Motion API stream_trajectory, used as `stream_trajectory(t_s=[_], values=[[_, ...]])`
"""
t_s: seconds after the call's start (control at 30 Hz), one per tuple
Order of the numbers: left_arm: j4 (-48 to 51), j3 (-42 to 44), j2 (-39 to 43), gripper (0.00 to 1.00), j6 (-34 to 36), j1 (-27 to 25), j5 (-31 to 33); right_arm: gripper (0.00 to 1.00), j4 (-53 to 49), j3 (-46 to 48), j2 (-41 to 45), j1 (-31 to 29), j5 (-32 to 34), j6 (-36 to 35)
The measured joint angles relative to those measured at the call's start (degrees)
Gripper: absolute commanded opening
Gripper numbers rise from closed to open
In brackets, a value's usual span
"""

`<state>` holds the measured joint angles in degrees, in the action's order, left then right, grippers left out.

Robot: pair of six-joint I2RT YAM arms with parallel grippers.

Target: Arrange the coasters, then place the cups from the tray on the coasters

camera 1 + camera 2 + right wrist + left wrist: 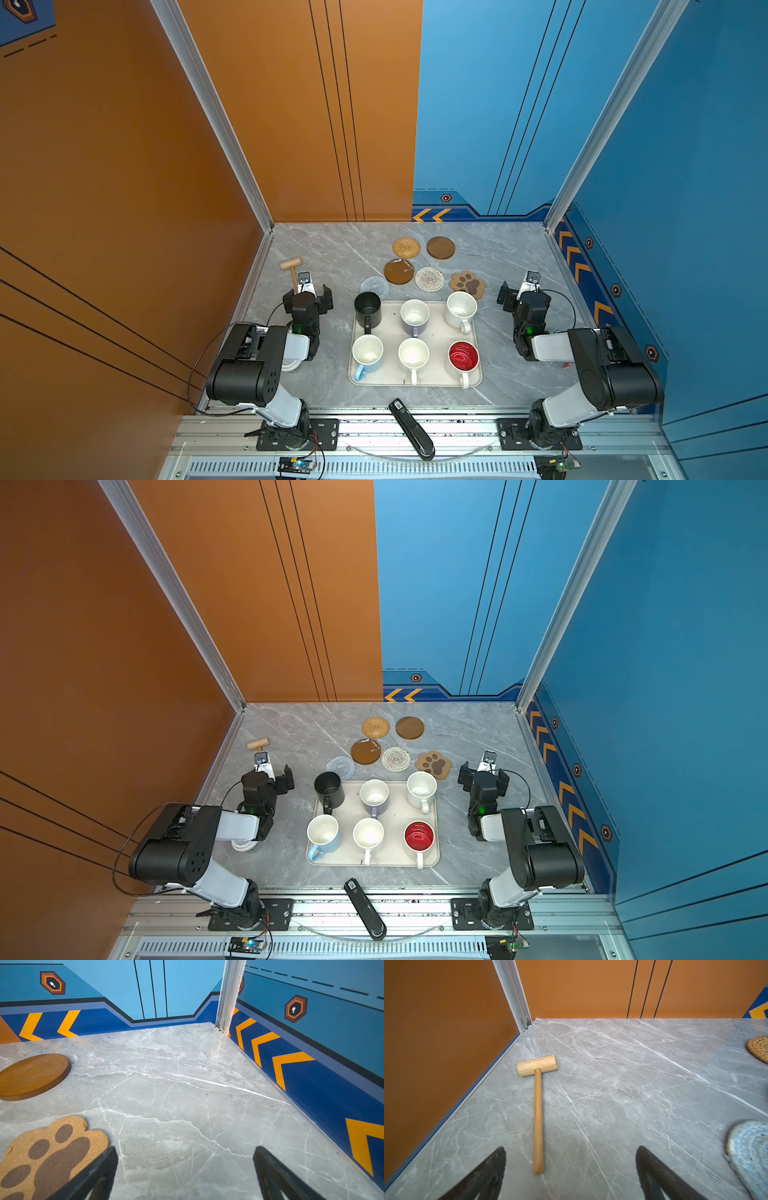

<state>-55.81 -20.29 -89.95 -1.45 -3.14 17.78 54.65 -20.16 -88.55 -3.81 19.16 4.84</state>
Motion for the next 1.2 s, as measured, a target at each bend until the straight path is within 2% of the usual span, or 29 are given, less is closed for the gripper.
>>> stream_trajectory(t_s=[0.23, 0.37, 0.5, 0.63, 0.77, 0.9, 1.07, 1.2], values=[[2.45, 0.0, 1.75, 0.98, 0.22, -0.48, 0.87, 1.0, -2.99, -0.39, 1.25, -0.52, 0.66, -0.2], [8.5, -0.2, 9.86, 0.98, 0.92, -2.16, 3.04, 1.0, -13.03, -4.2, 7.17, -1.88, 2.01, -0.42], [14.78, -1.62, 19.26, 0.98, 1.25, -4.35, 4.09, 1.0, -18.8, -7.85, 15.28, -1.99, 2.03, -0.35], [26.56, -6.12, 27.96, 0.98, 0.35, -5.14, 2.71, 1.0, -28.3, -13.05, 20.06, -1.97, 1.33, 1.22], [38.14, -10.6, 35.01, 0.99, -1.75, -5.46, -1.57, 1.0, -41.59, -21.03, 20.74, -1.97, -1.68, 3.63], [47.3, -13.97, 38.86, 0.99, -4.68, -5.95, -8.48, 0.92, -55.34, -30.12, 19.34, -2.1, -6.82, 5.92], [53.83, -15.96, 39.58, 0.99, -9.22, -5.99, -21.14, 0.88, -71.01, -43.36, 11.65, -4.81, -13.27, 7.52], [55.91, -16.31, 39.26, 0.99, -12.2, -6.05, -29.92, 0.85, -79.32, -50.38, 4.46, -8.04, -15.61, 7.69]])
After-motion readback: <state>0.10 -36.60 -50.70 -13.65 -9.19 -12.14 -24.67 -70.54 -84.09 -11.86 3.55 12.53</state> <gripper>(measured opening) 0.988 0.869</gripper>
